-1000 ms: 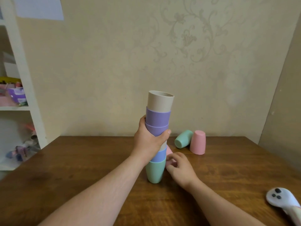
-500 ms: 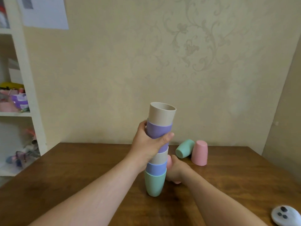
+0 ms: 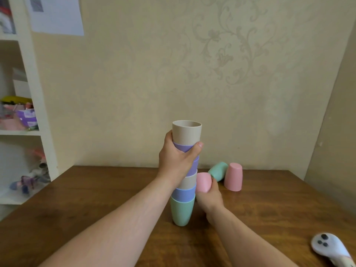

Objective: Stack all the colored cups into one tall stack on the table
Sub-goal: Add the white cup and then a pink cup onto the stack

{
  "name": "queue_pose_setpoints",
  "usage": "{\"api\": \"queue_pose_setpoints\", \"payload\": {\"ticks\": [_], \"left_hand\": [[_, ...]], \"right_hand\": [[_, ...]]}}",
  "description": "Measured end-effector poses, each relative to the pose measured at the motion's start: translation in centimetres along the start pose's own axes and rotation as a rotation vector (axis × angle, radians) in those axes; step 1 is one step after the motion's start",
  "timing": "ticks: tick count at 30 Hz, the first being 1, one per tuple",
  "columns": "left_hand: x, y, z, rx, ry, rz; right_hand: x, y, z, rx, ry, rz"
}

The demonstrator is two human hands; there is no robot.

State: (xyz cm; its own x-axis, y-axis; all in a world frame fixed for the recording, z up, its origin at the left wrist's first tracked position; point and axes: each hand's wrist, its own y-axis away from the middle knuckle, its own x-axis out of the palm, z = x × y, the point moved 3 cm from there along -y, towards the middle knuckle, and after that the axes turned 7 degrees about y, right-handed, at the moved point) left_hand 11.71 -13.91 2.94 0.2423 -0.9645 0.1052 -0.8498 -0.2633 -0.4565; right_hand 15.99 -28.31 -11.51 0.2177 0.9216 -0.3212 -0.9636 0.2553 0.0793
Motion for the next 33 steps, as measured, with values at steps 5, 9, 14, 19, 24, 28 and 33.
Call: {"api": "queue_pose_setpoints", "payload": {"ticks": [5,9,14,19,24,28,33], "left_hand": [[-0.6,-0.3,0.4,-0.006,0.016,0.011],[-0.5,-0.5,0.4,-0.044,0.006,0.037],[-0.3,-0.4,-0.2,-0.044,-0.024,0.012],[-0.3,-0.5,-0.3,-0.054,-0.039,0.008],[-0.2,-0.6,0.0,-0.054,-0.029,-0.004],[-0.2,-0.8,0.0,-0.03,-0.029,-0.004],[-0.5,0.4,1.9,0.004,-0.087,0.053]], "right_hand": [[-3.3,0.6,6.8,-0.06,-0.345,-0.014],[-7.6,2.2,17.5,-0.163,-0.576,0.015],[-9.4,6.7,26.6,-0.554,-0.437,0.033],[-7.8,7.9,26.2,-0.751,-0.152,0.096],[-5.7,7.0,22.8,-0.693,-0.026,0.138],[-4.9,6.8,21.8,-0.652,-0.04,0.166],[-5.2,6.7,21.7,-0.663,-0.093,0.176]]}}
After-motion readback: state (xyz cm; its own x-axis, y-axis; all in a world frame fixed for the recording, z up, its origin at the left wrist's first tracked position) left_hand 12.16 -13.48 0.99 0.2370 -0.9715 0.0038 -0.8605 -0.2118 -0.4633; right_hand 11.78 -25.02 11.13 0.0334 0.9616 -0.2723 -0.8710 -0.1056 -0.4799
